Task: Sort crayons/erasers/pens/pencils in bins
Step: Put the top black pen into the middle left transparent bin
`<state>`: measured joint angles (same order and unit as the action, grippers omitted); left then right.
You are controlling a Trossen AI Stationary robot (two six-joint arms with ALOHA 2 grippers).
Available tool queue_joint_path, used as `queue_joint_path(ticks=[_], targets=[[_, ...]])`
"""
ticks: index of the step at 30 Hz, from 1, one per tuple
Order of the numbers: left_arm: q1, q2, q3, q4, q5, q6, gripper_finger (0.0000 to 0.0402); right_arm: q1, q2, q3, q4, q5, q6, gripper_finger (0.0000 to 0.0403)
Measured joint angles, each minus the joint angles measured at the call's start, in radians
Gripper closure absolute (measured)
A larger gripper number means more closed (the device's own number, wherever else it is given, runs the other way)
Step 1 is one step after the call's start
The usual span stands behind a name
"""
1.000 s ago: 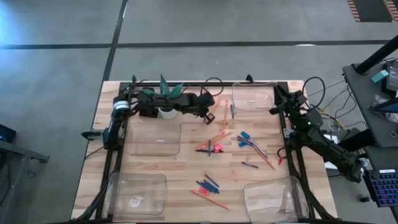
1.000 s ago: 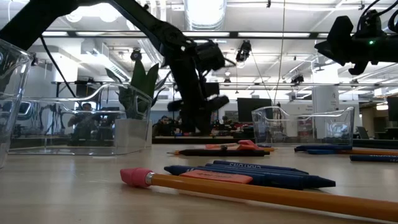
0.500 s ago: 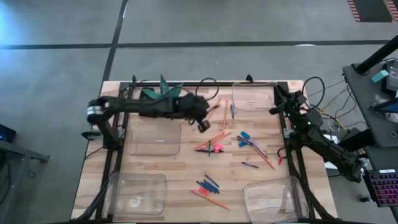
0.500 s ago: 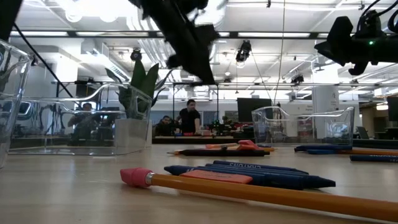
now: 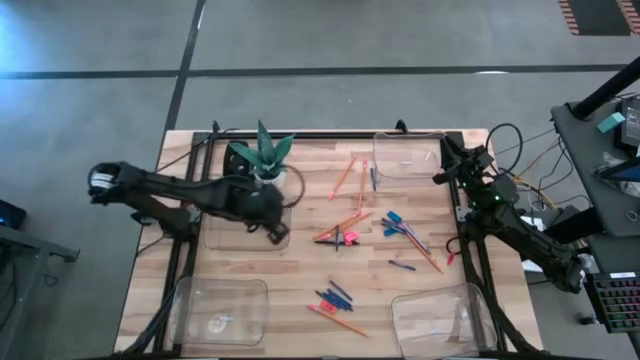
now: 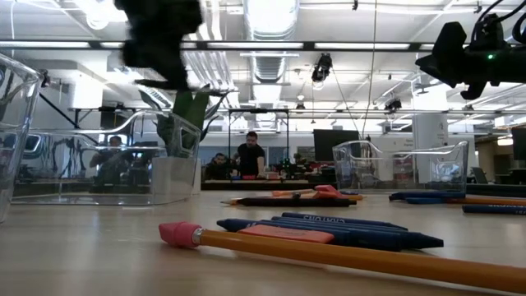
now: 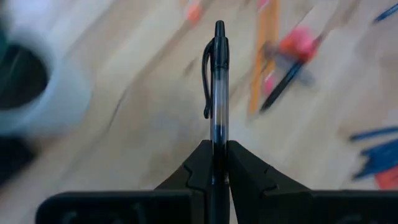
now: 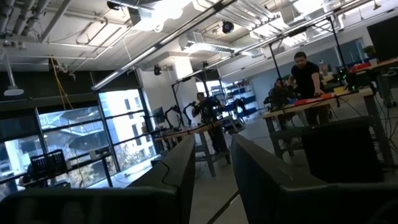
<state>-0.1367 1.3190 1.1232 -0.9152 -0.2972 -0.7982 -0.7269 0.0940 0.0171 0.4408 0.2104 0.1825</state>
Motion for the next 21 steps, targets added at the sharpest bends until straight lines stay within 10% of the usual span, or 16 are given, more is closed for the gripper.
queue_joint_path(ticks=[21], targets=[[-0.06, -0.136, -0.416, -0.04, 0.113, -0.101, 0.0381, 0.0, 0.0, 0.0, -0.002, 0.0, -0.001, 0.0307]])
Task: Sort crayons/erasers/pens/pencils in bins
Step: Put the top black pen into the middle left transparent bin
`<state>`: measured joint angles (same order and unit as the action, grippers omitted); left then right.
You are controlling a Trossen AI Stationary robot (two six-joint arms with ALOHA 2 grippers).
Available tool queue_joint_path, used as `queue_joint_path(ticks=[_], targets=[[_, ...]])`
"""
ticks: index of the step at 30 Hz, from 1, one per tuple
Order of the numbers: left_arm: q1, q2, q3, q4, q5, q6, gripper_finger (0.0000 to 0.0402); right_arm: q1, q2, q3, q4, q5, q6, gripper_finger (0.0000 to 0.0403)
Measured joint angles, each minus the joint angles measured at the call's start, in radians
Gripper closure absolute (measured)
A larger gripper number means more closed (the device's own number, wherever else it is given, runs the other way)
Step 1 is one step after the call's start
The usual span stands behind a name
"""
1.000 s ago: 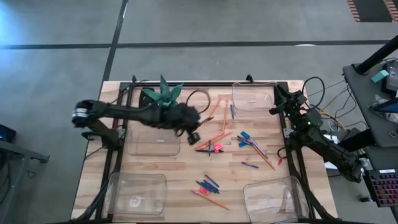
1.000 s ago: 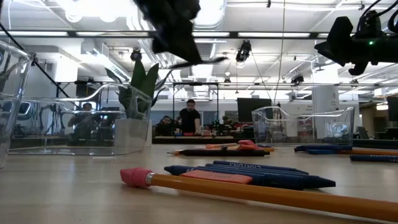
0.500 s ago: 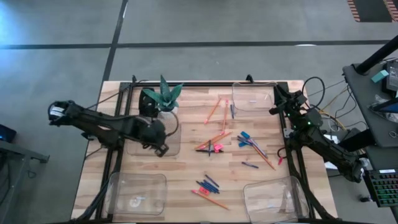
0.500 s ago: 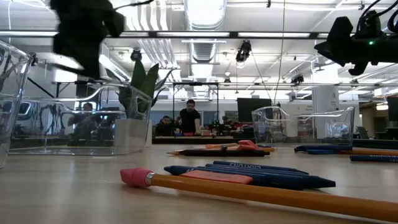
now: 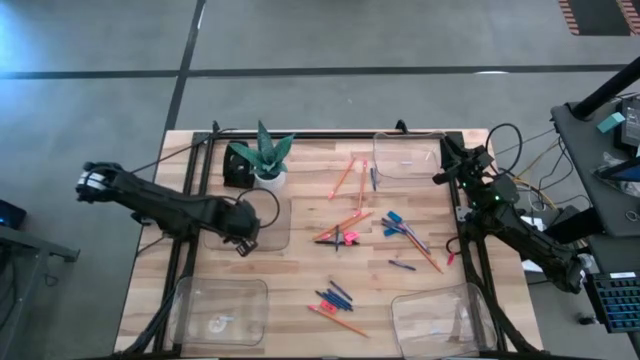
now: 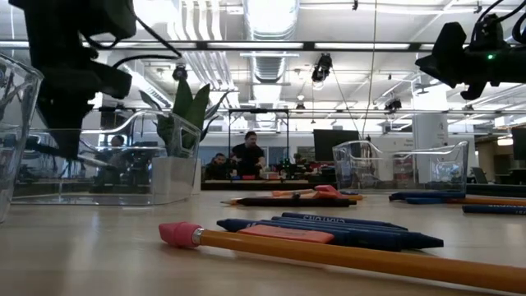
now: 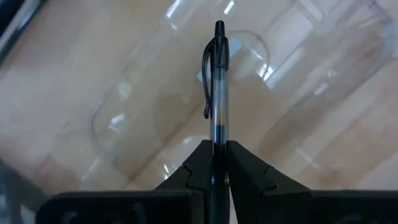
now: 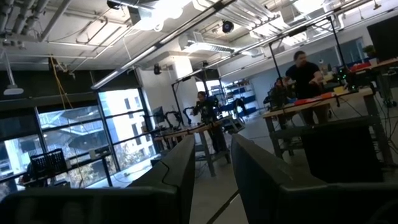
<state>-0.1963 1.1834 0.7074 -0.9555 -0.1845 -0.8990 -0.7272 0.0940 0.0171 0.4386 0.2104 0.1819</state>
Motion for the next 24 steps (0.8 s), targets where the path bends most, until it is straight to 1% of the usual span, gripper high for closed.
queue_joint_path(ticks=[8, 16, 24], targets=[[0.0, 0.072, -0.045, 0.198, -0.049, 0.228, 0.0381, 0.0, 0.0, 0.0, 0.0, 0.0, -0.001, 0.0307], [0.0, 0.157, -0.053, 0.217, -0.048, 0.228, 0.0381, 0.0, 0.0, 0.0, -0.001, 0.0, -0.001, 0.0307], [0.001, 0.17, -0.038, 0.239, -0.059, 0.225, 0.0379, 0.0, 0.0, 0.0, -0.001, 0.0, -0.001, 0.0307]])
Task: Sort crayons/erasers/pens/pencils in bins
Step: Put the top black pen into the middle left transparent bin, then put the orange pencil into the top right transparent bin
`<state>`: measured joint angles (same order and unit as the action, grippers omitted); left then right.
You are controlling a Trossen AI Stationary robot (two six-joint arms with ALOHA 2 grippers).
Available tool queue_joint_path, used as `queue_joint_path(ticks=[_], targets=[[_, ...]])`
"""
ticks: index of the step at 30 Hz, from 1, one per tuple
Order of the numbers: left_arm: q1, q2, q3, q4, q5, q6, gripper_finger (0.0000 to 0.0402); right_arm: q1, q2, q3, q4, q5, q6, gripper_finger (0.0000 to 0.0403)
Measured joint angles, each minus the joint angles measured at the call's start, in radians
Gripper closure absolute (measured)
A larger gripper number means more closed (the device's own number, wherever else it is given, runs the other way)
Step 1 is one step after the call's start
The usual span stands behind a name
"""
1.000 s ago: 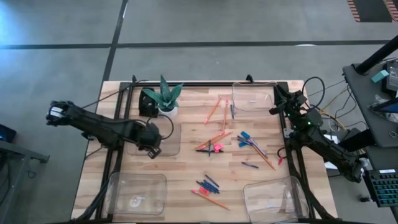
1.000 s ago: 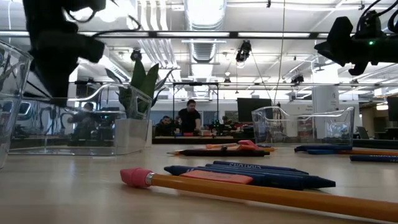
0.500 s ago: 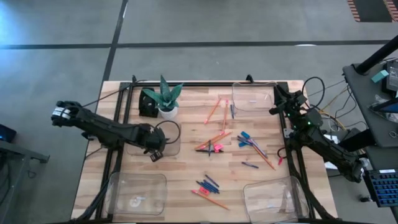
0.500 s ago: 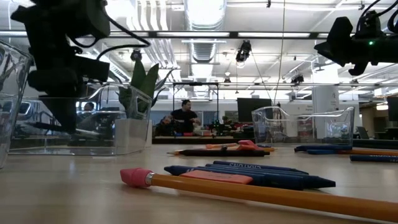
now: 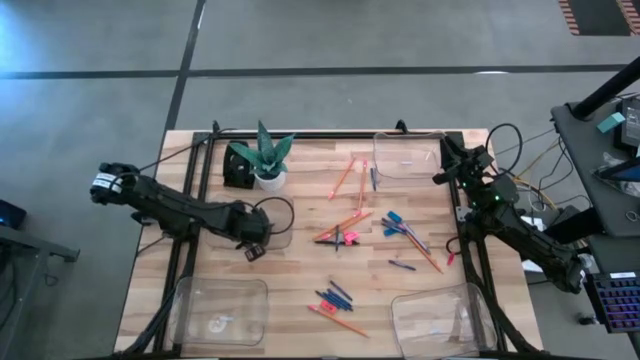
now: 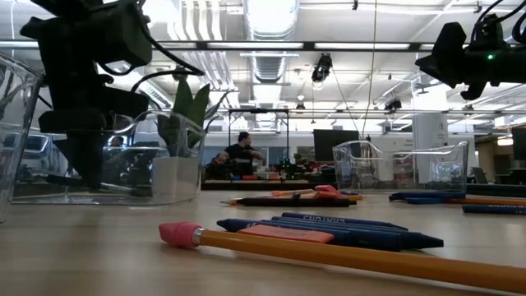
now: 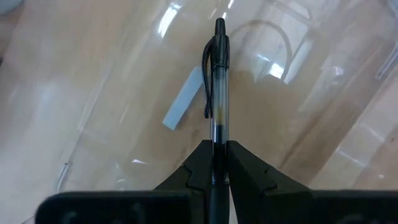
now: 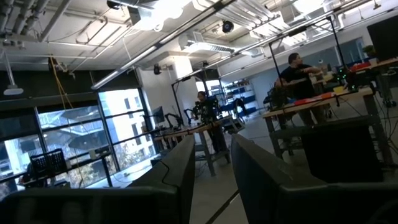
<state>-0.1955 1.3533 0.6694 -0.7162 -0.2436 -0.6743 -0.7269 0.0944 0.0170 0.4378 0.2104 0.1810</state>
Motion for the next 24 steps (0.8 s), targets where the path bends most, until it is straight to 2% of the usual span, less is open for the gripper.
queue_joint_path(ticks=[14, 21, 24], targets=[[0.006, -0.01, 0.036, -0.026, 0.005, 0.0, 0.027, 0.0, 0.0, 0.0, 0.0, 0.0, 0.0, 0.0307], [0.006, -0.015, 0.254, -0.274, 0.011, -0.001, 0.0265, 0.0, 0.0, 0.0, 0.0, 0.0, 0.001, 0.0307], [0.006, -0.015, 0.373, -0.303, -0.01, 0.0, 0.0265, 0.0, 0.0, 0.0, 0.0, 0.0, 0.001, 0.0307]])
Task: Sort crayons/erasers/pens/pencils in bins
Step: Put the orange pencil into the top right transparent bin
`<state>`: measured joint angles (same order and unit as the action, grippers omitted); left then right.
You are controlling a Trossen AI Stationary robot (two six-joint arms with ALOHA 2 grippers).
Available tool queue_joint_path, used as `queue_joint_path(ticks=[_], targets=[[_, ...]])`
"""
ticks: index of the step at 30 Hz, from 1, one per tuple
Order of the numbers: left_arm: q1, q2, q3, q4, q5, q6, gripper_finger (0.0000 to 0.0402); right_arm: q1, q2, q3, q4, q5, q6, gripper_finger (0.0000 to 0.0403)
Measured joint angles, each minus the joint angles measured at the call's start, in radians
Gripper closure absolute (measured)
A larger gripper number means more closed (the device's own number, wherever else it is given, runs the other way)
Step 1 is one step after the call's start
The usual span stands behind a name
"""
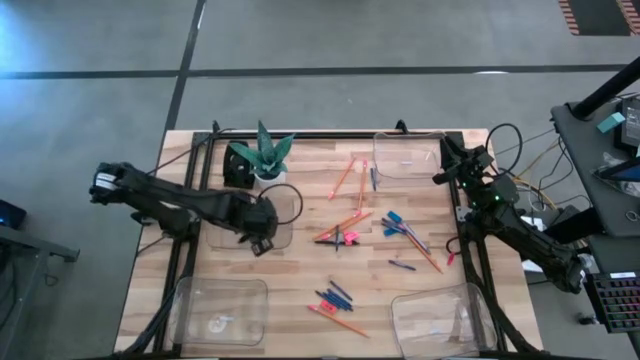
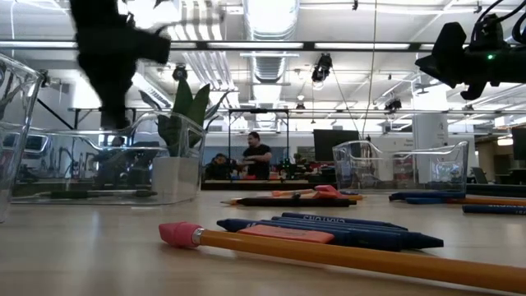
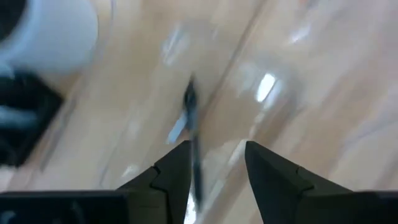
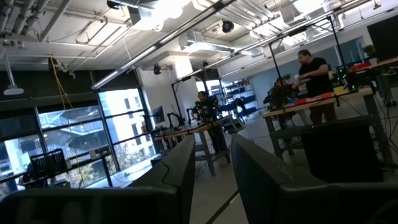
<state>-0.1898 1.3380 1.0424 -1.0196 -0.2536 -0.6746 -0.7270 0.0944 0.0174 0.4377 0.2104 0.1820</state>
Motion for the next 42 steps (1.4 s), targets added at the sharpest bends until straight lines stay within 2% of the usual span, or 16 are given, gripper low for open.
queue_joint_path(ticks=[6, 10, 14, 17, 25, 31, 37, 42], targets=[[0.0, 0.0, 0.135, 0.184, -0.233, 0.013, 0.0265, 0.0, 0.0, 0.0, 0.0, 0.0, 0.0, 0.0307], [0.003, 0.0, 0.14, 0.355, -0.295, 0.133, 0.0265, 0.0, 0.0, 0.0, 0.0, 0.0, 0.0, 0.0307], [0.011, 0.021, 0.122, 0.539, -0.302, 0.255, 0.0265, 0.0, 0.0, 0.0, 0.0, 0.0, 0.0, 0.0307], [0.011, 0.055, 0.12, 0.602, -0.303, 0.313, 0.0265, 0.0, 0.0, 0.0, 0.0, 0.0, -0.001, 0.0307], [0.011, 0.134, 0.118, 0.607, -0.302, 0.315, 0.0265, 0.0, 0.0, 0.0, 0.009, 0.0, 0.001, 0.0307], [0.01, 0.148, 0.115, 0.613, -0.302, 0.288, 0.0265, 0.0, -0.002, 0.0, 0.113, 0.0, 0.008, 0.0307], [0.01, 0.151, 0.115, 0.619, -0.303, 0.289, 0.0265, 0.0, 0.0, 0.0, 0.11, -0.008, 0.285, 0.0307], [0.012, 0.151, 0.115, 0.619, -0.304, 0.298, 0.0265, 0.0, 0.0, 0.0, 0.112, 0.001, 0.316, 0.0307]])
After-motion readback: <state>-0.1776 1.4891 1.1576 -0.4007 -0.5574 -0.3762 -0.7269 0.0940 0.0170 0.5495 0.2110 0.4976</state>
